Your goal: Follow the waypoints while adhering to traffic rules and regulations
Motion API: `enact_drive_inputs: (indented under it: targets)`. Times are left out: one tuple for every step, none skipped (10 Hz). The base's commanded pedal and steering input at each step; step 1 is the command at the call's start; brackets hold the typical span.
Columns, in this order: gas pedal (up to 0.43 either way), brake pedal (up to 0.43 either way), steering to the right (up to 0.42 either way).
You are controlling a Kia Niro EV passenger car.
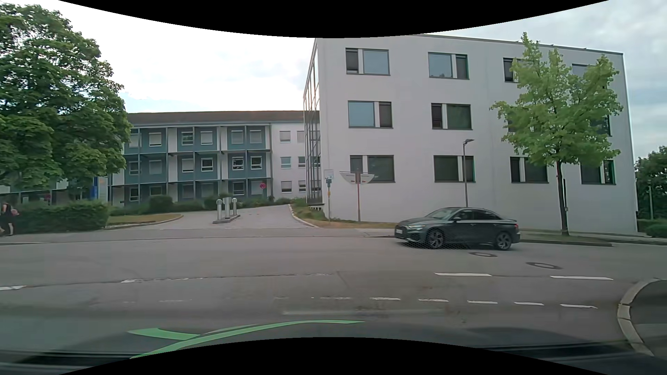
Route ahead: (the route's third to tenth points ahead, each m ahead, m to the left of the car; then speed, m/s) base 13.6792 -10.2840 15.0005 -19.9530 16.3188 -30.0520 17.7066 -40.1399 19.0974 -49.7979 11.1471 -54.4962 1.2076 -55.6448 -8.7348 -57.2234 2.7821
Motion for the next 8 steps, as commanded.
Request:
enact_drive_inputs:
  targets:
    - [0.000,0.226,0.200]
    - [0.000,0.220,0.207]
    - [0.000,0.226,0.217]
    - [0.000,0.226,0.224]
    - [0.000,0.220,0.226]
    - [0.000,0.220,0.226]
    - [0.000,0.213,0.226]
    - [0.000,0.201,0.228]
